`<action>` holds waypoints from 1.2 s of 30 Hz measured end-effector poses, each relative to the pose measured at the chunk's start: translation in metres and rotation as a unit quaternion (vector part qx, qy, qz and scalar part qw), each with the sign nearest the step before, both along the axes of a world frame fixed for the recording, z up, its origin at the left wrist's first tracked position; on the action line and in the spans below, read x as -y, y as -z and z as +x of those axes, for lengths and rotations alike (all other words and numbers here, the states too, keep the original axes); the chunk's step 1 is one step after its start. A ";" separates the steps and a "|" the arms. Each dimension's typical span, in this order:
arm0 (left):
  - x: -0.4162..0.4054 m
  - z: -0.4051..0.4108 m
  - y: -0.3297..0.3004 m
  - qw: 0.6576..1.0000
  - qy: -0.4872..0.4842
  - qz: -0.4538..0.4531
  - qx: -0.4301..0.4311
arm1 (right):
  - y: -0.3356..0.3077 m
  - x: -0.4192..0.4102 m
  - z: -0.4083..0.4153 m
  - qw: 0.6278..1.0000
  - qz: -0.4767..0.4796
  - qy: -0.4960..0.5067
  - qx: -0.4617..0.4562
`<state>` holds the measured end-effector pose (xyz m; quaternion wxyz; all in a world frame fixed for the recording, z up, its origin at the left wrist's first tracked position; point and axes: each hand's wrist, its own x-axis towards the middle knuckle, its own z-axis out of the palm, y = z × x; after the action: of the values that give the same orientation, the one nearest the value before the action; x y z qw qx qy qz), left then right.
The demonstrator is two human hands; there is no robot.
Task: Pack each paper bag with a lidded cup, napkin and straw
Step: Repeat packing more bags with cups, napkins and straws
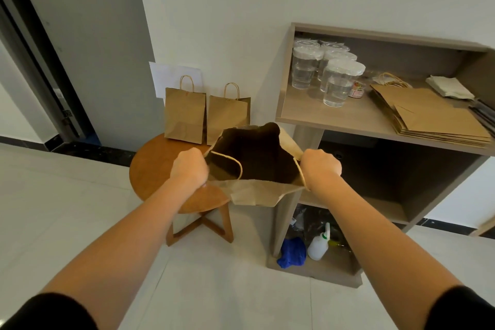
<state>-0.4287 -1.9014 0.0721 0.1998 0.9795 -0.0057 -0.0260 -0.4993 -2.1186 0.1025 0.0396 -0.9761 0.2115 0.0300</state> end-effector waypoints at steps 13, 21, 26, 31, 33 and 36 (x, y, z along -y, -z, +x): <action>-0.044 0.021 0.012 0.930 0.107 -0.240 -0.258 | 0.004 -0.027 0.026 0.982 0.181 -0.038 0.023; -0.039 0.037 -0.015 0.968 0.171 -0.160 -0.086 | 0.014 -0.077 0.067 0.984 0.157 -0.081 -0.011; -0.034 0.051 0.004 0.985 0.153 0.015 -0.083 | 0.020 -0.096 0.095 0.979 0.176 -0.098 -0.010; -0.045 0.092 0.014 0.993 0.085 0.004 -0.085 | 0.014 -0.083 0.129 0.958 0.253 -0.129 -0.034; -0.042 0.116 0.018 0.991 0.046 -0.043 -0.122 | 0.005 -0.070 0.144 0.947 0.294 -0.126 0.010; -0.033 0.145 0.022 0.977 -0.008 -0.123 -0.175 | -0.019 -0.047 0.167 0.946 0.278 -0.133 0.103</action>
<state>-0.2837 -1.8686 0.0496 0.3173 0.9275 0.0343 -0.1949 -0.3323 -2.0719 0.1211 0.3263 -0.9435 0.0576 -0.0084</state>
